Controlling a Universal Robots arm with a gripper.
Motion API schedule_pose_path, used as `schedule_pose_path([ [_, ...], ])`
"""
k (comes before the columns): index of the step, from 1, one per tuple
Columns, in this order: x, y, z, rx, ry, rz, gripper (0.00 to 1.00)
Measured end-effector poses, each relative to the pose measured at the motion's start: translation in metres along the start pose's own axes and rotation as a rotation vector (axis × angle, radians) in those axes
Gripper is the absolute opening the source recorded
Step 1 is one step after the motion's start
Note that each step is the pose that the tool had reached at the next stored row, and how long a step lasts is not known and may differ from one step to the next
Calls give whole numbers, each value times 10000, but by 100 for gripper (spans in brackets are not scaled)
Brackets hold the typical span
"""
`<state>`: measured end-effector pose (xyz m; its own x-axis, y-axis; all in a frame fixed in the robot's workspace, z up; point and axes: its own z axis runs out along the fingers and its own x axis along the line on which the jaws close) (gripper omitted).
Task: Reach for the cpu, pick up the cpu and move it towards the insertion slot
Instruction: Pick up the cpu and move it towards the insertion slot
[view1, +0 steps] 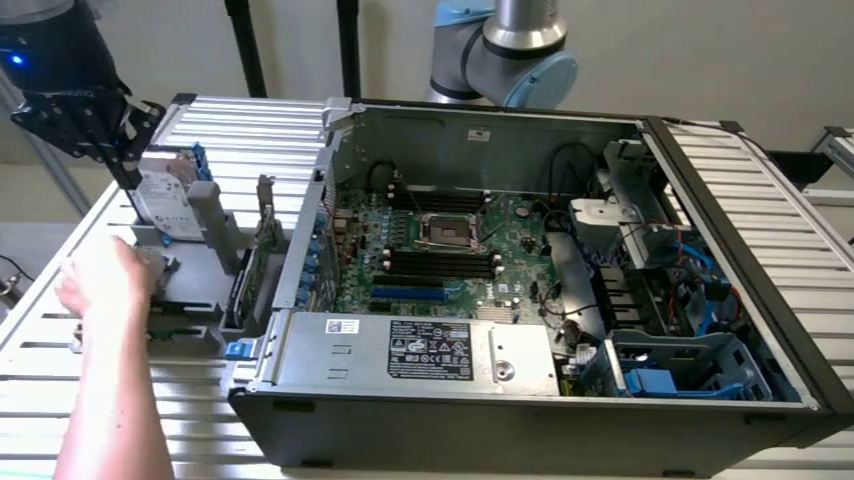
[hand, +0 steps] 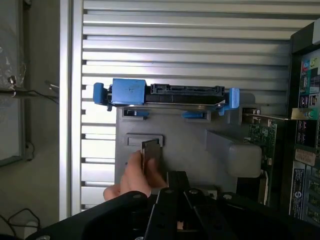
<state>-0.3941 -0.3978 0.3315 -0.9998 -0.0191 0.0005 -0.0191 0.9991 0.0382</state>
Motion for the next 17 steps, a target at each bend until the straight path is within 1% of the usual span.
schedule_pose_path([
  [17,8,-5,2,1,2,1,11],
])
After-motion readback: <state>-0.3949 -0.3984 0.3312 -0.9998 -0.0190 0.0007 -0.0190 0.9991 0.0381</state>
